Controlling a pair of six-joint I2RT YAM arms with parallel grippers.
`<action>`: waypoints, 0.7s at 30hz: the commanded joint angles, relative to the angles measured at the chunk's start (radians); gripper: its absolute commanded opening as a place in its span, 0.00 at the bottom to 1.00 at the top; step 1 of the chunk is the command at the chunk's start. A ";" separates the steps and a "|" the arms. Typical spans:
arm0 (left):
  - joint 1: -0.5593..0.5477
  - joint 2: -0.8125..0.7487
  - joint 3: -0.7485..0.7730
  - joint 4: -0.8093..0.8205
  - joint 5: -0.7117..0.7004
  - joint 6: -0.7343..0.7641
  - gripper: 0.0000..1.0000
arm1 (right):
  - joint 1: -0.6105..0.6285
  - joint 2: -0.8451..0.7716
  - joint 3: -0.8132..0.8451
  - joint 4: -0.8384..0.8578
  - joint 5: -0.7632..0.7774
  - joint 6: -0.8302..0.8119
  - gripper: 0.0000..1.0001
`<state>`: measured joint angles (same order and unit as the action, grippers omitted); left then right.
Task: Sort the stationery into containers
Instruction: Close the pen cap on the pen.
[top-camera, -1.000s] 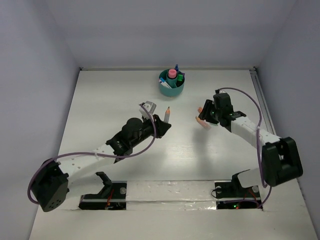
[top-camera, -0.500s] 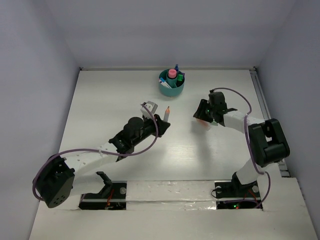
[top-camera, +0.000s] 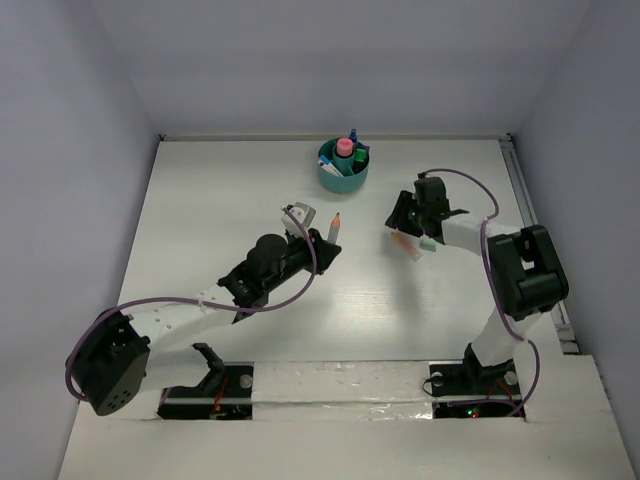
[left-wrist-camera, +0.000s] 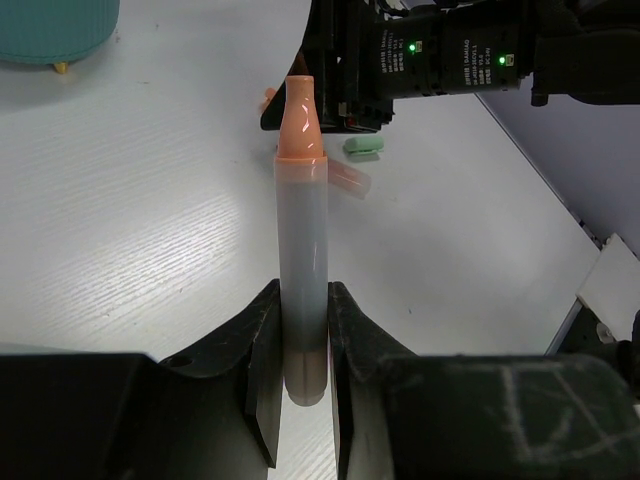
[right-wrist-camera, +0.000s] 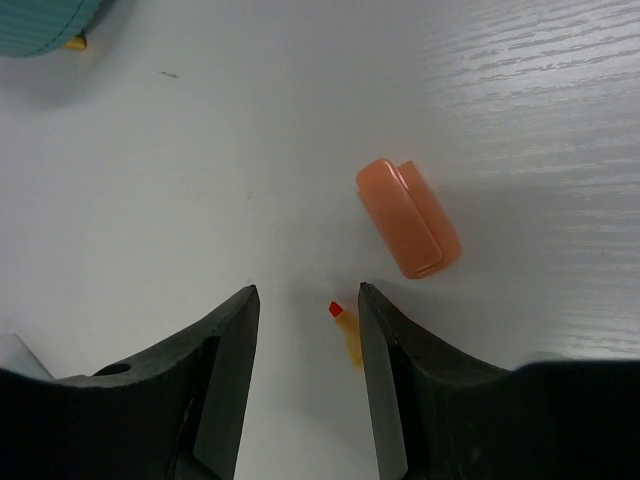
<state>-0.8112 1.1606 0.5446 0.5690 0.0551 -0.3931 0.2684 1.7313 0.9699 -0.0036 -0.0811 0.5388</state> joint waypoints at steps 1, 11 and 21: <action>0.003 -0.012 -0.006 0.063 0.018 0.011 0.00 | -0.014 0.016 0.050 0.030 0.037 0.000 0.51; 0.003 -0.012 -0.008 0.061 0.015 0.010 0.00 | -0.057 0.040 0.061 0.033 0.044 0.000 0.60; 0.003 0.002 -0.003 0.065 0.020 0.008 0.00 | -0.075 0.093 0.104 0.053 0.030 -0.003 0.72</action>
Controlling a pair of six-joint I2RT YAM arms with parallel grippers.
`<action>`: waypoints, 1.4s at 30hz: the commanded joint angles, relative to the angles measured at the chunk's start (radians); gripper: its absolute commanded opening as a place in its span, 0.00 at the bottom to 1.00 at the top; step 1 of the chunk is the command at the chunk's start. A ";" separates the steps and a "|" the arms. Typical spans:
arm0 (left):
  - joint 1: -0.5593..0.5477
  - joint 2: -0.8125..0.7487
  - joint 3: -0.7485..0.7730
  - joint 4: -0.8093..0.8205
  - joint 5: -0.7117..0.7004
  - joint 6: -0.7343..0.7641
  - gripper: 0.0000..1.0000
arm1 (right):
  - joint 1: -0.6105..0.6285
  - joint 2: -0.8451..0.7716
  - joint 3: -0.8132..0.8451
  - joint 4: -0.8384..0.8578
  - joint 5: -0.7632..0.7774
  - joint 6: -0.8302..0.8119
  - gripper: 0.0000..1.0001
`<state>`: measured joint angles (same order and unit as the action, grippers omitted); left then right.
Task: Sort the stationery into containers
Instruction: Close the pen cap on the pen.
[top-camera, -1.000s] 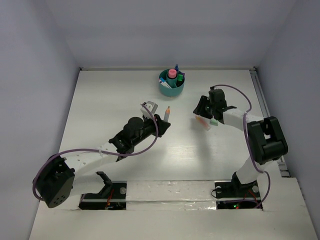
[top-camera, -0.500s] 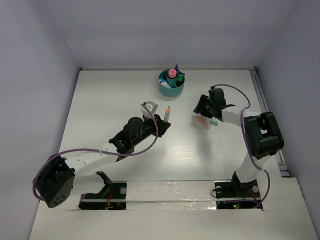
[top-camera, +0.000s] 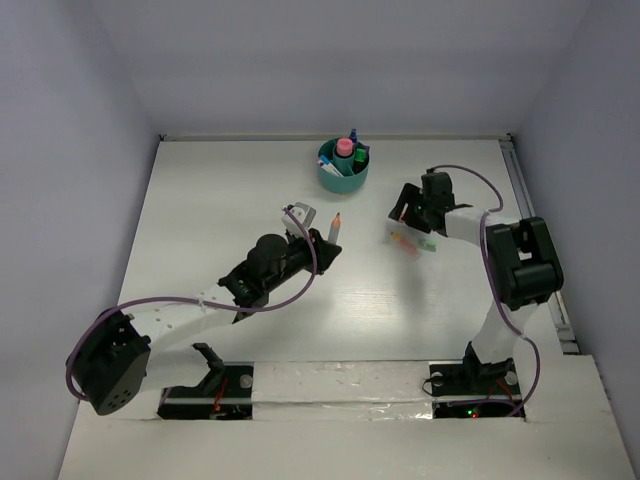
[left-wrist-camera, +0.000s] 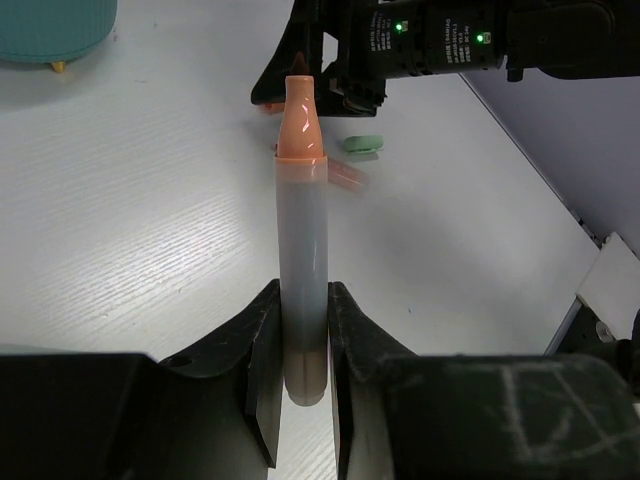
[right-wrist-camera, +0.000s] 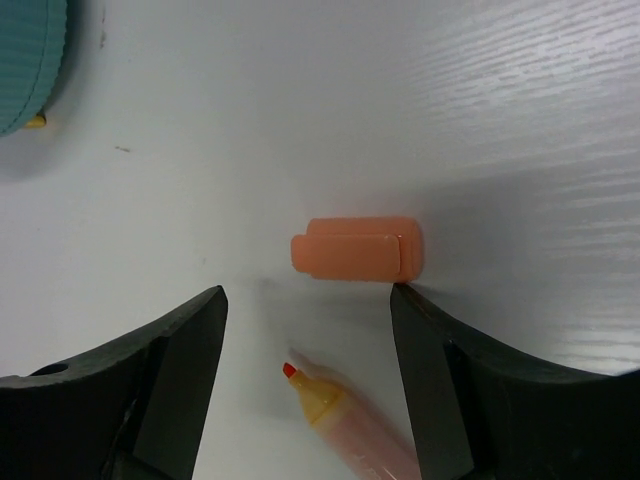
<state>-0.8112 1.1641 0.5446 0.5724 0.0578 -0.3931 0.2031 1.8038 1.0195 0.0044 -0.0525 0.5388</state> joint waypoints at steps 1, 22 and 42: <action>0.003 0.000 -0.003 0.060 0.019 0.008 0.00 | -0.010 0.026 0.073 0.042 0.006 -0.005 0.73; 0.003 0.013 -0.003 0.067 0.028 -0.003 0.00 | -0.010 0.201 0.275 -0.216 0.137 -0.129 0.56; 0.003 -0.029 -0.005 0.043 -0.001 0.007 0.00 | 0.068 0.335 0.521 -0.498 0.301 -0.281 0.54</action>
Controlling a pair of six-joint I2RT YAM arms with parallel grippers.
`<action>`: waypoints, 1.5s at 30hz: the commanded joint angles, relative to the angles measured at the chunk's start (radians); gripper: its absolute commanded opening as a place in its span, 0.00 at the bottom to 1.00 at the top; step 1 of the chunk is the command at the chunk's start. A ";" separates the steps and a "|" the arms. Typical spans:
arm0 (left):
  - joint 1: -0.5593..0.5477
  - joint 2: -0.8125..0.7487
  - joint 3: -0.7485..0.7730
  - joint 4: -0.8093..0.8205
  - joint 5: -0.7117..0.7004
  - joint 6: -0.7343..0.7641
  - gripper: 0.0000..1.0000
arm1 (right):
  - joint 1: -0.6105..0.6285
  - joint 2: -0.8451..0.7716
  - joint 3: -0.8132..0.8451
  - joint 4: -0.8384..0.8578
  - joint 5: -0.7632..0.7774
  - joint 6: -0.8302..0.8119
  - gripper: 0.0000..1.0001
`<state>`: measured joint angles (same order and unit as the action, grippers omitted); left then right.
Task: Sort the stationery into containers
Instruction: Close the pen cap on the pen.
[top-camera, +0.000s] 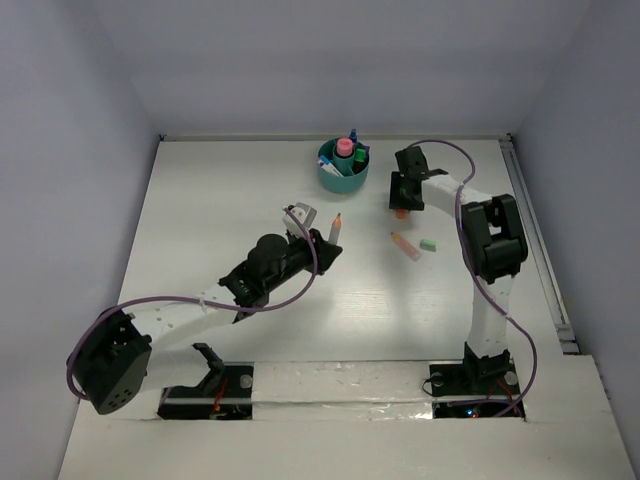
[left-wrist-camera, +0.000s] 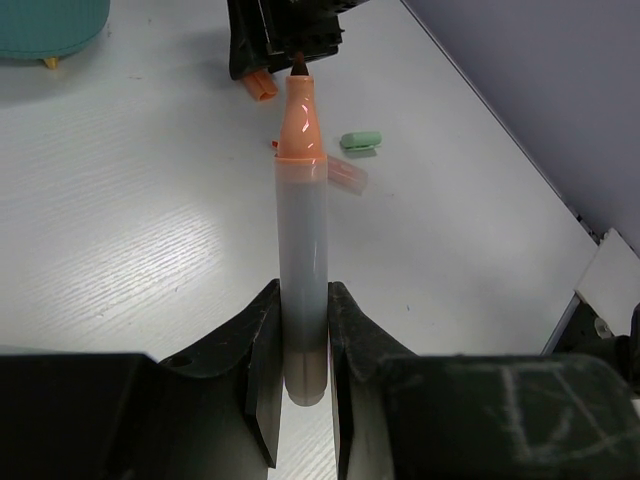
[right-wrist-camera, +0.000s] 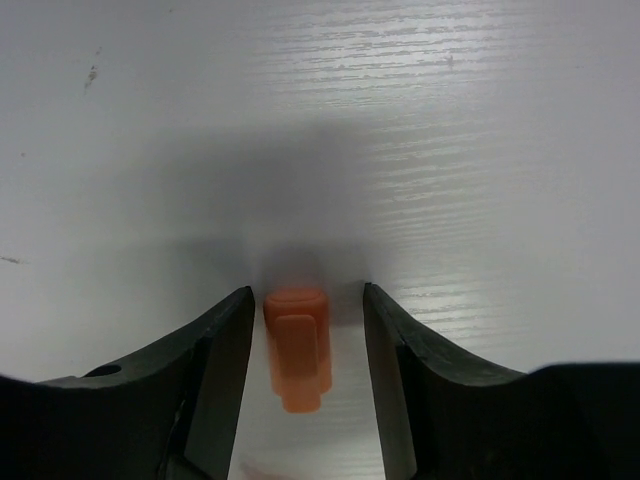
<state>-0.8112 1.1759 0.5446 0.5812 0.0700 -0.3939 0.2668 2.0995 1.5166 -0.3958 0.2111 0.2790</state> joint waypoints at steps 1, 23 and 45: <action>0.003 -0.042 -0.003 0.031 -0.016 0.007 0.00 | 0.005 0.037 0.024 -0.097 0.039 -0.021 0.52; 0.122 -0.082 -0.009 -0.006 0.036 0.027 0.00 | 0.109 -0.562 -0.349 0.351 -0.280 0.181 0.04; 0.133 0.022 -0.037 0.129 0.228 0.052 0.00 | 0.394 -0.739 -0.515 0.700 -0.173 0.450 0.05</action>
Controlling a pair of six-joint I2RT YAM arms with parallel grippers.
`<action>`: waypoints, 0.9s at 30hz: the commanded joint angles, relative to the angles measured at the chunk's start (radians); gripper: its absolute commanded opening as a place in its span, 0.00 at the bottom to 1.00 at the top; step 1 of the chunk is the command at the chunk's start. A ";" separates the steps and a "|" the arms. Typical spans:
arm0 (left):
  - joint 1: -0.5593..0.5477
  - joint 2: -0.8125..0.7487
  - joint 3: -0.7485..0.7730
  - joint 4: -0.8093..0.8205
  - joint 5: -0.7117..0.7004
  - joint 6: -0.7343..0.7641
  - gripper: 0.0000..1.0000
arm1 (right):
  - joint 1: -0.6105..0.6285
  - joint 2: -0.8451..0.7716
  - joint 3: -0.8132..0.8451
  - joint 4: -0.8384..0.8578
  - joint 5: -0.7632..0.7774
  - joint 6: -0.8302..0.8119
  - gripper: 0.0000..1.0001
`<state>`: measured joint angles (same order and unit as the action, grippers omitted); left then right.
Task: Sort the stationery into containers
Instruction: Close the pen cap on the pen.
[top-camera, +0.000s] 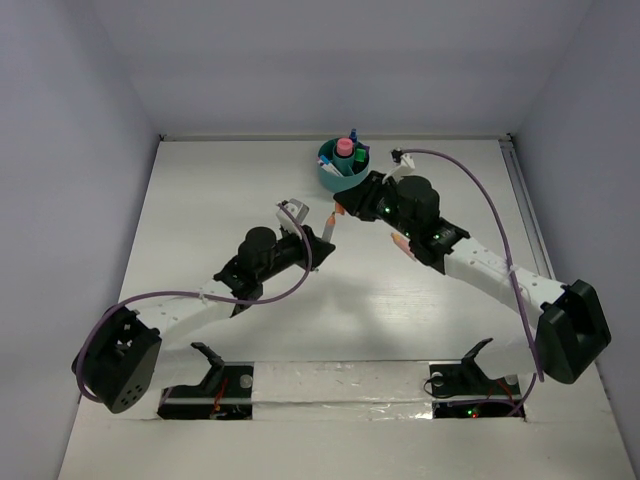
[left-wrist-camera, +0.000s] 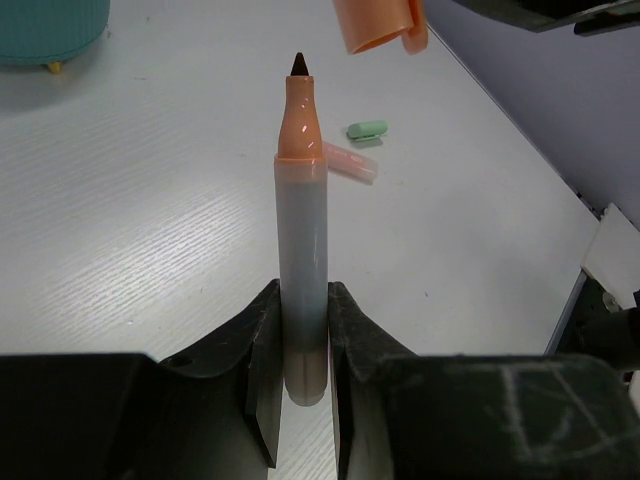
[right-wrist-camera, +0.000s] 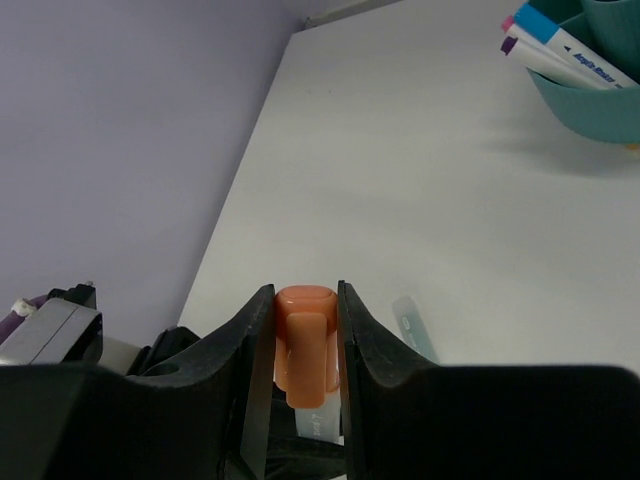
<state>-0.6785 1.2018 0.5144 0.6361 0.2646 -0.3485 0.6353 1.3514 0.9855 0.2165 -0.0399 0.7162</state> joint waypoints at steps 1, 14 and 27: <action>0.000 -0.001 -0.005 0.076 0.038 0.005 0.00 | 0.039 0.021 0.021 0.087 0.083 0.009 0.05; 0.000 0.007 0.003 0.062 0.035 0.000 0.00 | 0.069 0.028 0.032 0.110 0.181 -0.015 0.06; 0.000 0.004 0.003 0.060 0.028 -0.003 0.00 | 0.078 0.054 0.036 0.101 0.207 -0.029 0.07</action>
<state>-0.6739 1.2152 0.5144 0.6422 0.2855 -0.3496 0.6926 1.3972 0.9863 0.2596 0.1505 0.6991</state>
